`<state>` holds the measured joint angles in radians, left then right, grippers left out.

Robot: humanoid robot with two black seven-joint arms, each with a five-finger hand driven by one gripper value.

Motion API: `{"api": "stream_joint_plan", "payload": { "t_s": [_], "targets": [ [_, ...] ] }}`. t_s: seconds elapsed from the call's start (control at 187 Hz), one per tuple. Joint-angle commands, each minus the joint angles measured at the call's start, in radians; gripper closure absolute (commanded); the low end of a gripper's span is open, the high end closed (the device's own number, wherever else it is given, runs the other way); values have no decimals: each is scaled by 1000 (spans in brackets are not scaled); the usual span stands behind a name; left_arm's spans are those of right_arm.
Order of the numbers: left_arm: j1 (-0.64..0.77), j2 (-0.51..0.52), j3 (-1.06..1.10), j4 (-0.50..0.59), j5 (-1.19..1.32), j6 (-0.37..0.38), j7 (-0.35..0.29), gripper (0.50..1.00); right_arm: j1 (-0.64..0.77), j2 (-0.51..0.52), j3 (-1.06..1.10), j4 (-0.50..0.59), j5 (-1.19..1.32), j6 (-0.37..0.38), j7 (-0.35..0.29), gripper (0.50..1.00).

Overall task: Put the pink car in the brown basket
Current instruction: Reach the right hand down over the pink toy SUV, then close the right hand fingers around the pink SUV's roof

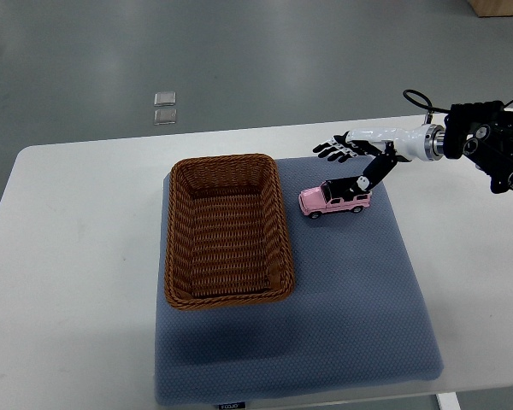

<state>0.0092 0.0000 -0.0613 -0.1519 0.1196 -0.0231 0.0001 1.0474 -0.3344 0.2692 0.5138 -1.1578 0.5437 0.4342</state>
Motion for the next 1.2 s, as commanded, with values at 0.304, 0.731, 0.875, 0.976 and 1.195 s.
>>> {"api": "stream_joint_plan", "payload": {
  "t_s": [0.304,0.731,0.875,0.976,1.195],
  "targets": [
    [0,0,0,0,0,0,0,500,-18,29,-90,-1,0,-146,0,579],
    [0,0,0,0,0,0,0,500,-30,51,-165,-6,-2,-215,-8,675],
    [0,0,0,0,0,0,0,500,-32,64,-182,-6,-2,-251,-8,724],
    [0,0,0,0,0,0,0,500,-32,64,-182,-6,-2,-251,-5,826],
    [0,0,0,0,0,0,0,500,-29,60,-182,-6,0,-251,4,1000]
  ]
}}
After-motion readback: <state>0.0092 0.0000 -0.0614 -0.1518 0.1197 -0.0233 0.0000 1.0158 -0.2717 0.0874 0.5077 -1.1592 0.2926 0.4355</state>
